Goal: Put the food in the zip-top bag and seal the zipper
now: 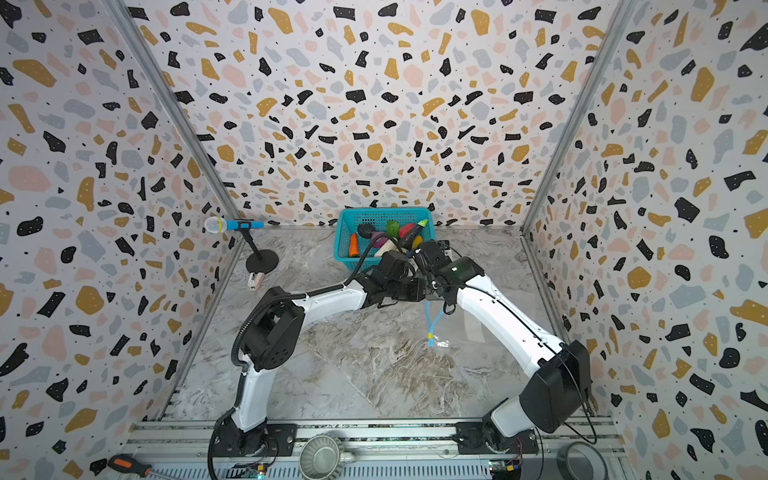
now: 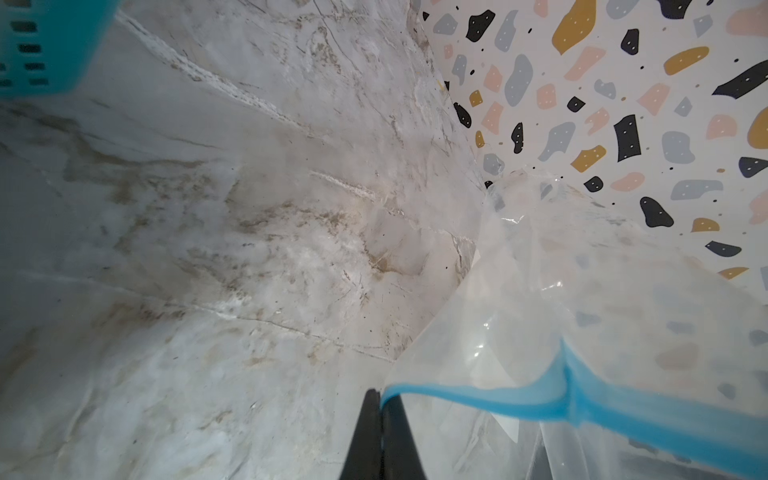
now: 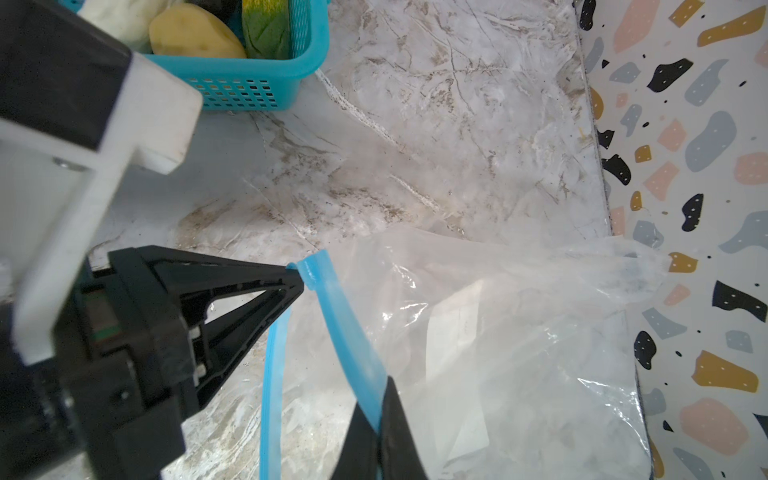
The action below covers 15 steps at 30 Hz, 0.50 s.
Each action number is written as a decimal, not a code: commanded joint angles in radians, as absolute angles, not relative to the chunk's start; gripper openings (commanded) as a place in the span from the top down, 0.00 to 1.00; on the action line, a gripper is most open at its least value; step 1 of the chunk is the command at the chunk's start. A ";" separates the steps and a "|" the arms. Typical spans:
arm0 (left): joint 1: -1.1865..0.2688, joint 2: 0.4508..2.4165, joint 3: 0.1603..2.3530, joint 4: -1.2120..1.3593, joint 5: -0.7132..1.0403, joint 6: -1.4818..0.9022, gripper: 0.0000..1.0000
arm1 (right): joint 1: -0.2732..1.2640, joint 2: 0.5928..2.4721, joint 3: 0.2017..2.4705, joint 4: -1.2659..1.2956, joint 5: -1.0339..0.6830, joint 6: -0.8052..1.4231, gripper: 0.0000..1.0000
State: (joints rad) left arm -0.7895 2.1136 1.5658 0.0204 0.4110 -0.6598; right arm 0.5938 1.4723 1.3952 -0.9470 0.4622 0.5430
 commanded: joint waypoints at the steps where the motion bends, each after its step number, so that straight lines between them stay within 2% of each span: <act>1: -0.787 2.117 1.541 0.056 0.387 -0.687 1.00 | 0.568 1.436 1.370 -0.950 0.460 0.527 1.00; 11: -0.787 2.179 1.544 0.071 0.379 -0.692 1.00 | 0.539 1.460 1.309 -0.899 0.414 0.526 1.00; 15: -0.787 2.175 1.555 0.048 0.391 -0.667 1.00 | 0.522 1.481 1.283 -0.823 0.304 0.510 1.00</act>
